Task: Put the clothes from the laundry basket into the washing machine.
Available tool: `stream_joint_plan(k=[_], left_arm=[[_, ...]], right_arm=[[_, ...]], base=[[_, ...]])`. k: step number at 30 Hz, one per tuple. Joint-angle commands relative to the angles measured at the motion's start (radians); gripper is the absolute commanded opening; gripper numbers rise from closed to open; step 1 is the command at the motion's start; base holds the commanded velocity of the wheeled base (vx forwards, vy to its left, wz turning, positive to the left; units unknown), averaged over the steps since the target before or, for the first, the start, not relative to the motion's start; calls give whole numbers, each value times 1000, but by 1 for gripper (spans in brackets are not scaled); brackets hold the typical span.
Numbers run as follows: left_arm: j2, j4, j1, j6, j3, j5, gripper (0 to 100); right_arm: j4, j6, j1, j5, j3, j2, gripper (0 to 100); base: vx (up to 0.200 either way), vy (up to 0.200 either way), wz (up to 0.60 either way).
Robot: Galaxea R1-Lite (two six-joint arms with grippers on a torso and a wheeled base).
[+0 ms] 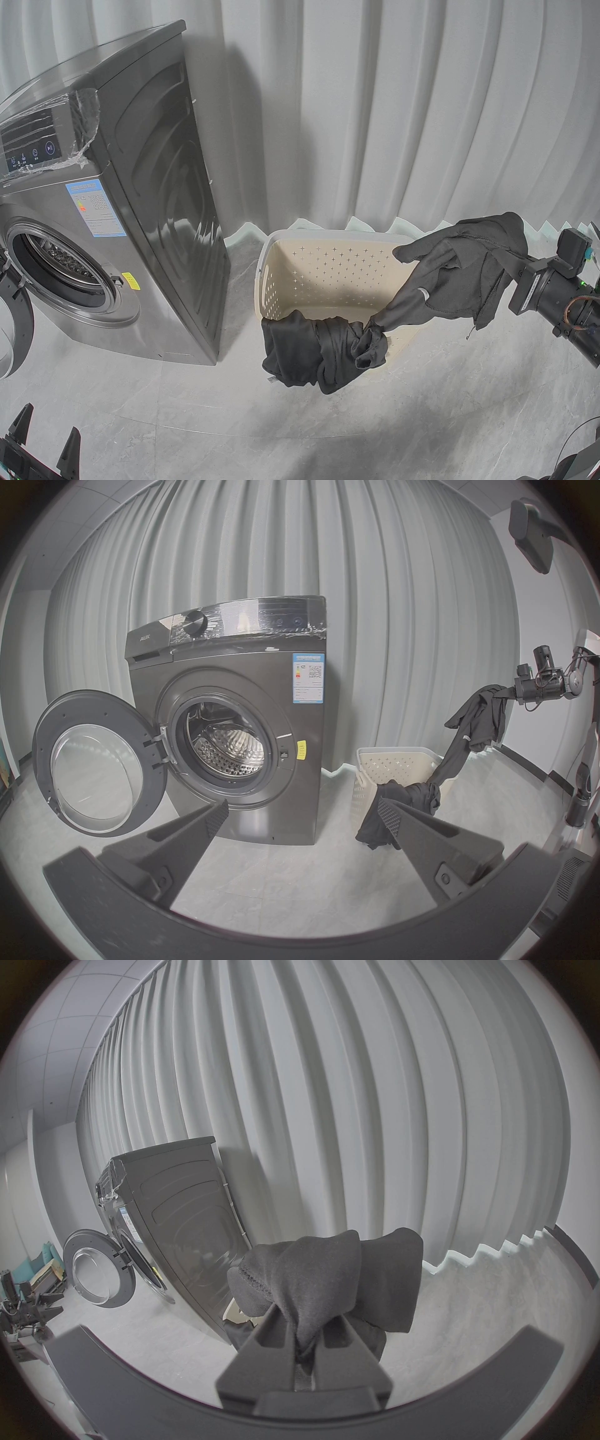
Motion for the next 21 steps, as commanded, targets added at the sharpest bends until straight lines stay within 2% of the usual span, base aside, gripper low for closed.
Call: stream_joint_plan(k=[1,21], left_arm=[[-15,0,0,0,16,0,100],[-15,-1,0,-5,16,-2,100]], right_arm=[[-2,1,6,1,1,10,0],[-14,8,7,12,-12,22,0]], base=[[0,200,0],[0,200,0]])
